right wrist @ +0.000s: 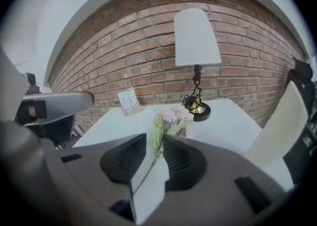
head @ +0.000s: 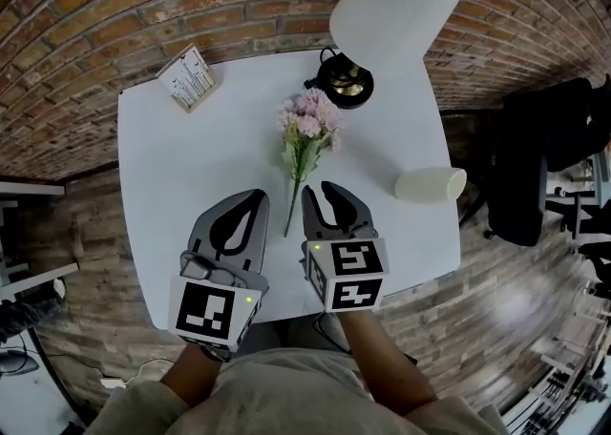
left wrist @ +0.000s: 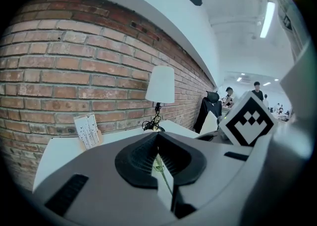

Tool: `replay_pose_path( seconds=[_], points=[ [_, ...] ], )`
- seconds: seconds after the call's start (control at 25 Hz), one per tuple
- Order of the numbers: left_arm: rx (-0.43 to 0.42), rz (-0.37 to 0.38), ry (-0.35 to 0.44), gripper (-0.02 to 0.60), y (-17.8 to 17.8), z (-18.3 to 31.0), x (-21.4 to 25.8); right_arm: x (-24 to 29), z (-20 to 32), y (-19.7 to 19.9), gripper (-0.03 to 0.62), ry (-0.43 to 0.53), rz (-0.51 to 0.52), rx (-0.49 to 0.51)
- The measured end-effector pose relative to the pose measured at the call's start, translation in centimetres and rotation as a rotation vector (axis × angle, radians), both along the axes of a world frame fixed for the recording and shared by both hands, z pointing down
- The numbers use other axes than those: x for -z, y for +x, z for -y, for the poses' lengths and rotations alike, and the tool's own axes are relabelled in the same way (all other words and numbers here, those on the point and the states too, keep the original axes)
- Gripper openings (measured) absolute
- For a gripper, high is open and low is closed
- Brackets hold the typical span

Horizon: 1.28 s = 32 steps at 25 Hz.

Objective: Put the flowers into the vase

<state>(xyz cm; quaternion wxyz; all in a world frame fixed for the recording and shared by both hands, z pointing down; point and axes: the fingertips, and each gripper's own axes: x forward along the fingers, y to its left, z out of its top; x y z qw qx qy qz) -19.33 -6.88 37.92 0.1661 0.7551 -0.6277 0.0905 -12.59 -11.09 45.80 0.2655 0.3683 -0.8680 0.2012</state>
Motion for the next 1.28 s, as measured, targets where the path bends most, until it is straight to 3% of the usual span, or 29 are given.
replay_pose_path(
  seconds=[0.4, 0.84, 1.28],
  points=[
    [0.010, -0.010, -0.047, 0.008, -1.3, 1.2, -1.2, -3.8, 1.7, -1.6, 0.129, -0.105, -0.099, 0.001],
    [0.013, -0.035, -0.057, 0.008, -1.6, 1.6, -2.0, -7.6, 3.5, -2.0, 0.152, -0.311, -0.106, -0.139],
    [0.026, -0.047, -0.068, 0.008, -2.3, 1.6, -2.4, -11.3, 4.4, -2.4, 0.155, -0.391, -0.199, -0.182]
  ],
)
